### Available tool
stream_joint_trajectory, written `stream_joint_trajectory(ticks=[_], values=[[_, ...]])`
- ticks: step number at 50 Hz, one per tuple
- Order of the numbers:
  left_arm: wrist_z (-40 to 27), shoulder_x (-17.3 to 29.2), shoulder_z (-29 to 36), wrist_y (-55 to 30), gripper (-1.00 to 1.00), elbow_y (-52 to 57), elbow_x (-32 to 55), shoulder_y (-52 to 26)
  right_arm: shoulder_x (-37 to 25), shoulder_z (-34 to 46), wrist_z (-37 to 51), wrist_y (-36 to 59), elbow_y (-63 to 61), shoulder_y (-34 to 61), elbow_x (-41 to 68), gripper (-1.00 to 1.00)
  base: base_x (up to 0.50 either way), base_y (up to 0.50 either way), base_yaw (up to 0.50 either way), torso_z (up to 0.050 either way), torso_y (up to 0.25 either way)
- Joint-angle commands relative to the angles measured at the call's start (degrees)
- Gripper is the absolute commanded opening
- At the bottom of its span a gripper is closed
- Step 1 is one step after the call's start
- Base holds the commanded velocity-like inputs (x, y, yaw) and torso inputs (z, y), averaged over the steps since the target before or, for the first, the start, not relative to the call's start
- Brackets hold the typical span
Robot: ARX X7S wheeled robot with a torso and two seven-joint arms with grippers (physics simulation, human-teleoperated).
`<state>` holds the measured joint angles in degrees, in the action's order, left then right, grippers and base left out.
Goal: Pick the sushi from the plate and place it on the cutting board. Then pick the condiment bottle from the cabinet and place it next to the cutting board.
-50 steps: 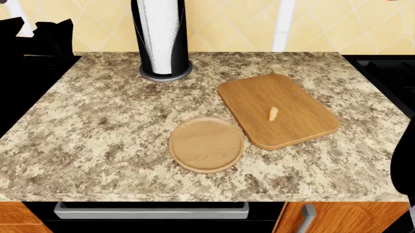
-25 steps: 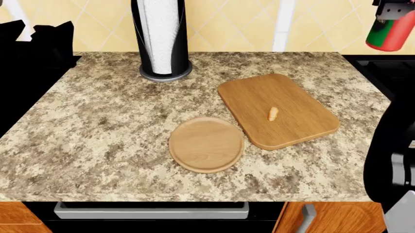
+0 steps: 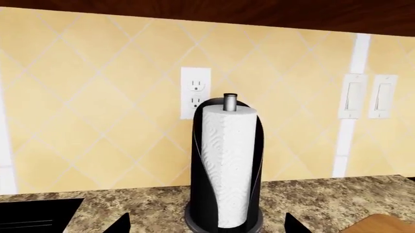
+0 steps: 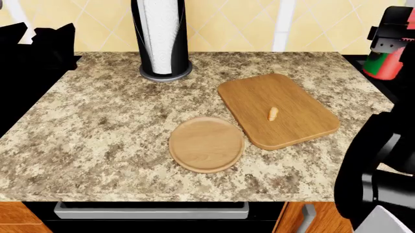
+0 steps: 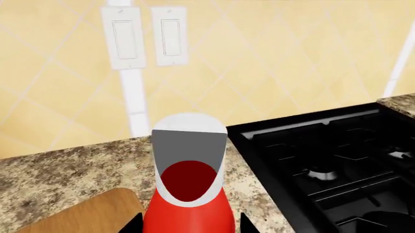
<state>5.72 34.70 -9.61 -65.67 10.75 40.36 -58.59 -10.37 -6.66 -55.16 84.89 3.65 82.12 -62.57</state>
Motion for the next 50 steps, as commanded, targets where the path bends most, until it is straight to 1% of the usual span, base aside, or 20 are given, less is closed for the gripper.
stream_joint_trajectory(ticks=[1, 11, 26, 50], values=[[-0.2, -0.1, -0.1, 0.0, 1.0, 0.2, 0.4, 0.2, 3.0, -6.5, 4.2, -6.9, -6.3, -6.7, 1.8, -1.0, 0.0, 0.0, 0.0, 0.0, 0.0], [-0.3, -0.1, 0.1, 0.1, 1.0, -0.1, 0.5, 0.1, 4.9, -9.8, 9.4, -14.8, -9.7, -12.5, 6.3, -1.0, 0.0, 0.0, 0.0, 0.0, 0.001], [-0.6, 0.2, -0.3, 0.0, 1.0, 0.1, 0.9, 0.1, 5.9, -12.2, 15.2, -23.4, -11.4, -19.0, 11.5, -1.0, 0.0, 0.0, 0.0, 0.0, 0.001], [-1.1, 0.5, -1.0, -0.1, 1.0, 0.5, 1.6, 0.5, 5.7, -12.3, 20.4, -28.9, -13.2, -23.4, 15.8, -1.0, 0.0, 0.0, 0.0, 0.0, 0.001]])
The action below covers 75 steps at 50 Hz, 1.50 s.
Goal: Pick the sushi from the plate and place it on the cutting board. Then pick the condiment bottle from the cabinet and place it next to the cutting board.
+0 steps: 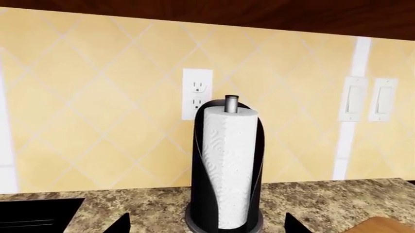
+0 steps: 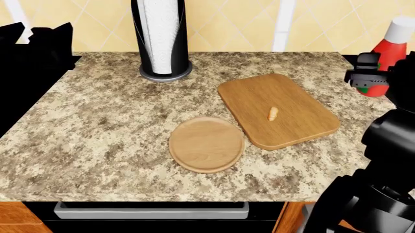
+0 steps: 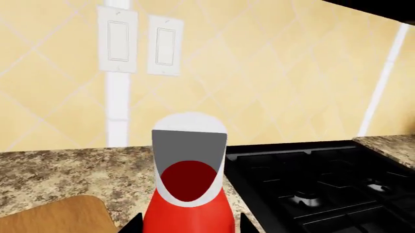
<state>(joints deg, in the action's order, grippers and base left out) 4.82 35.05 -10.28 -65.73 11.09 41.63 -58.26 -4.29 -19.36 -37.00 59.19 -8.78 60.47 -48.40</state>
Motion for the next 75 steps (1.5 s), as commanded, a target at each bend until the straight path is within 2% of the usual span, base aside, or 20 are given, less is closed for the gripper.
stream_joint_trajectory(ticks=[1, 51, 75], values=[[-0.2, 0.2, -0.3, 0.0, 1.0, 0.1, 0.3, 0.2, -0.4, 0.4, 2.5, -3.4, -0.7, -2.0, 1.7, -1.0, 0.0, 0.0, 0.0, 0.0, 0.0], [-1.3, 1.2, -0.4, -0.5, 1.0, 0.5, 1.2, 0.1, -0.1, -5.6, 15.6, -9.2, 7.3, -7.5, 10.7, -1.0, 0.0, 0.0, 0.0, 0.0, 0.001], [-1.7, 1.5, 0.0, -0.3, 1.0, 0.4, 1.3, -0.2, -0.4, -6.5, 18.9, -9.3, 8.5, -9.9, 12.6, -1.0, 0.0, 0.0, 0.0, 0.0, 0.001]])
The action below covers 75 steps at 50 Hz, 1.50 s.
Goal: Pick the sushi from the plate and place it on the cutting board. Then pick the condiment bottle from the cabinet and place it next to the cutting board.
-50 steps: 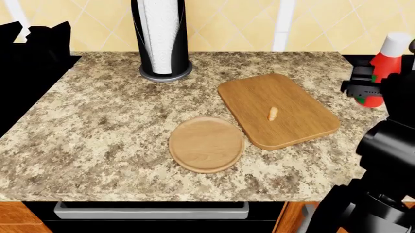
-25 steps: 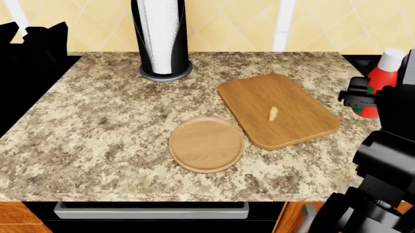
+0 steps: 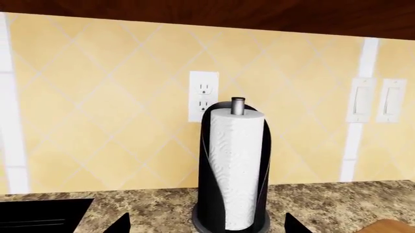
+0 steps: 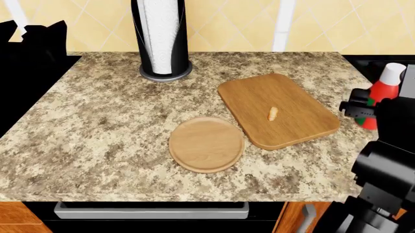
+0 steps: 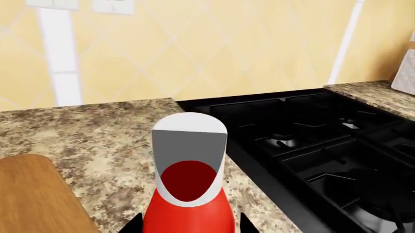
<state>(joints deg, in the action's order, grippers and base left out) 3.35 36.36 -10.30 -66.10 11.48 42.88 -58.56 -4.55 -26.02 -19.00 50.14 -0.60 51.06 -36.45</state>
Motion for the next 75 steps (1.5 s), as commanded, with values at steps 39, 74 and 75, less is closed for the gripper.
stream_joint_trajectory(ticks=[39, 74, 75], values=[[-0.8, 0.6, 0.2, -0.5, 1.0, 0.6, 1.3, -0.5, -0.2, -2.5, 6.3, -0.8, 0.3, -3.8, 4.2, -1.0, 0.0, 0.0, 0.0, 0.0, 0.001], [-0.9, 0.7, 0.2, 0.2, 1.0, 0.4, 1.8, -0.1, -1.1, -0.1, 4.3, 4.6, -9.4, -1.8, 4.8, 1.0, 0.0, 0.0, 0.0, 0.0, 0.0], [-0.9, 0.7, 0.2, 0.3, 1.0, 0.4, 1.8, -0.1, -1.1, -0.1, 4.1, 5.0, -10.1, -1.6, 4.8, 1.0, 0.0, 0.0, 0.0, 0.0, 0.0]])
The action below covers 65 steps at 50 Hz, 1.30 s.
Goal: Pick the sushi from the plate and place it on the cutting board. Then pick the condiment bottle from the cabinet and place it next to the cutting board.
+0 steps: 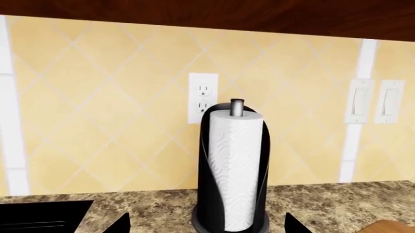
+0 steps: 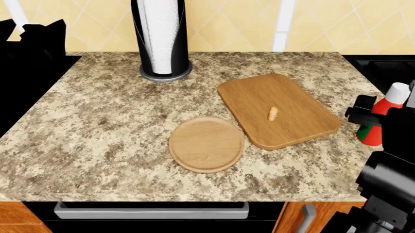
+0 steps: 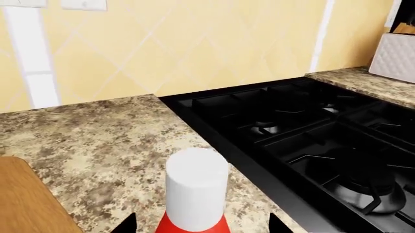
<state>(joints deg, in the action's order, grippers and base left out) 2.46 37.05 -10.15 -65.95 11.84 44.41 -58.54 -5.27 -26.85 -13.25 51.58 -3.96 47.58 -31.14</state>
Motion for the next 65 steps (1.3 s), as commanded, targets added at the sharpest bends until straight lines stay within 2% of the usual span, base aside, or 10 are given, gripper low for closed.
stream_joint_trajectory(ticks=[1, 15, 22, 33, 35, 38, 41, 51, 56, 65], values=[[0.0, 0.0, 0.1, 0.1, 1.0, 0.0, 0.3, -0.2, -0.5, 0.8, -1.8, 3.9, -7.3, 2.0, -0.6, 1.0, 0.0, 0.0, 0.0, 0.0, 0.0], [-0.1, 0.1, 0.3, 0.1, 1.0, -0.1, 0.6, -0.7, -1.1, 1.9, -3.9, 8.1, -14.1, 3.5, -1.1, 1.0, 0.0, 0.0, 0.0, 0.0, 0.0], [-0.3, -0.1, 0.3, 0.4, 1.0, -0.2, 0.5, -0.4, -1.8, 6.4, -7.5, 12.5, -21.0, 5.5, -2.5, 1.0, 0.0, 0.0, 0.0, 0.0, 0.0], [-4.8, -2.0, -5.6, -3.8, 1.0, 6.8, 5.8, 1.0, -7.5, 24.3, -19.9, 36.0, -41.4, 11.6, -11.9, 1.0, 0.0, 0.0, 0.0, 0.0, 0.001], [-5.9, -2.5, -7.2, -5.1, 1.0, 8.4, 7.3, 1.4, -7.3, 27.2, -25.2, 38.3, -42.5, 13.0, -18.2, 1.0, 0.0, 0.0, 0.0, 0.0, 0.0], [-8.1, -3.3, -10.4, -7.8, 1.0, 11.4, 10.4, 2.1, -3.8, 30.6, -43.5, 38.3, -40.8, 15.6, -39.1, 1.0, 0.0, 0.0, 0.0, 0.0, 0.0], [-10.5, -4.4, -13.7, -10.6, 1.0, 14.0, 13.7, 2.6, -1.7, 31.9, -55.6, 37.8, -39.6, 17.3, -52.1, 1.0, 0.0, 0.0, 0.0, 0.0, 0.0], [-19.0, -6.3, -22.2, -20.1, 1.0, 19.4, 26.5, 1.5, 4.7, 29.1, -76.3, 32.8, -38.0, 20.5, -71.6, 1.0, 0.0, 0.0, 0.0, 0.0, 0.0], [-25.6, -5.3, -24.1, -23.2, 1.0, 18.7, 34.5, -0.2, 5.2, 29.3, -76.7, 33.0, -37.4, 21.0, -71.2, 1.0, 0.0, 0.0, 0.0, 0.0, 0.0], [-35.6, -1.7, -21.4, -21.8, 1.0, 16.1, 44.3, -1.9, 5.3, 27.1, -76.7, 33.9, -35.8, 21.3, -69.4, 1.0, 0.0, 0.0, 0.0, 0.0, 0.0]])
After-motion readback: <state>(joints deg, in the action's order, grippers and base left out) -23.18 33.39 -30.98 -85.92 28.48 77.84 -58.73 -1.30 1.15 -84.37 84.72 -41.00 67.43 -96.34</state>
